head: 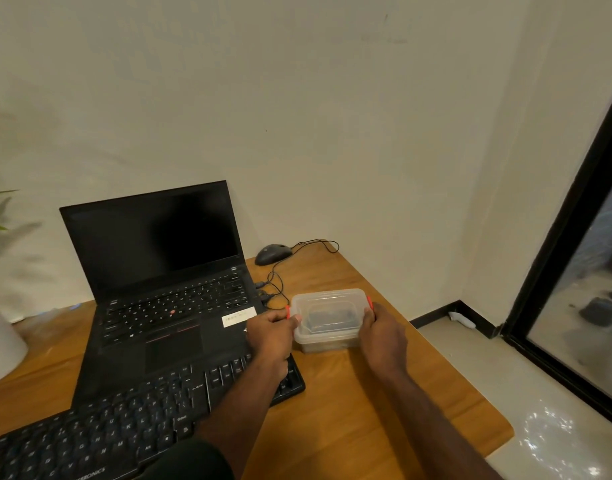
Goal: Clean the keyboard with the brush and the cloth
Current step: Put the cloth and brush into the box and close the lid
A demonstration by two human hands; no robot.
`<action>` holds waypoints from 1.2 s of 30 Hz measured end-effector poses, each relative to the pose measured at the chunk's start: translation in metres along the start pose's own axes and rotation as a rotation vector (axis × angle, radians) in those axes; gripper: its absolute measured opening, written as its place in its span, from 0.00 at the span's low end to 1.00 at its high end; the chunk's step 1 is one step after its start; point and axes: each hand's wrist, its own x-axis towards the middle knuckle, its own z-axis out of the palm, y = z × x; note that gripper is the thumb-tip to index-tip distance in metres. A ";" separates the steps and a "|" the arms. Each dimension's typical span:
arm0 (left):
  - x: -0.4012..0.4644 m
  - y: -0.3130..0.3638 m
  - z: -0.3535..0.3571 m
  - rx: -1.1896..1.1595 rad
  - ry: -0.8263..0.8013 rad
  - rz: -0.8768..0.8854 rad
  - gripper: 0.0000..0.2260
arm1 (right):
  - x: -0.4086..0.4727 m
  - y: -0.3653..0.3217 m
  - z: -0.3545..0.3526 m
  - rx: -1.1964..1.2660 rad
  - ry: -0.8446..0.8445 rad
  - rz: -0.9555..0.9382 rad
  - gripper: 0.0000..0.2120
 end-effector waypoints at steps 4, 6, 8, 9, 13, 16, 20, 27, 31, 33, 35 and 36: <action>-0.002 0.000 0.011 0.038 0.086 0.074 0.09 | -0.001 -0.006 0.002 0.009 0.030 0.015 0.14; 0.000 0.001 0.015 0.099 0.089 0.120 0.08 | -0.001 -0.005 0.001 0.007 0.019 0.008 0.14; 0.003 0.001 0.015 0.161 0.087 0.164 0.07 | 0.003 0.000 -0.001 -0.012 -0.018 -0.018 0.15; 0.003 0.001 0.014 0.191 0.082 0.185 0.06 | 0.005 0.002 -0.003 -0.020 -0.043 -0.037 0.15; 0.008 0.003 0.012 0.199 -0.003 0.240 0.08 | 0.025 0.004 -0.008 -0.018 -0.189 -0.081 0.17; 0.022 0.010 0.013 0.212 -0.055 0.241 0.09 | 0.051 -0.006 -0.010 0.008 -0.241 -0.022 0.19; 0.056 0.022 0.022 0.204 -0.146 0.196 0.08 | 0.097 -0.017 0.001 0.078 -0.212 0.057 0.19; 0.101 0.046 0.035 0.230 -0.191 0.169 0.14 | 0.162 -0.045 0.034 0.117 -0.231 0.101 0.16; 0.118 0.055 0.030 0.274 -0.234 0.162 0.14 | 0.178 -0.061 0.053 0.136 -0.296 0.101 0.16; 0.124 0.056 0.027 0.325 -0.254 0.187 0.16 | 0.181 -0.062 0.062 0.099 -0.371 0.060 0.16; 0.128 0.056 0.022 0.360 -0.285 0.212 0.16 | 0.180 -0.060 0.068 0.060 -0.435 0.008 0.19; 0.128 0.055 0.019 0.378 -0.294 0.223 0.15 | 0.177 -0.060 0.067 0.047 -0.433 -0.013 0.20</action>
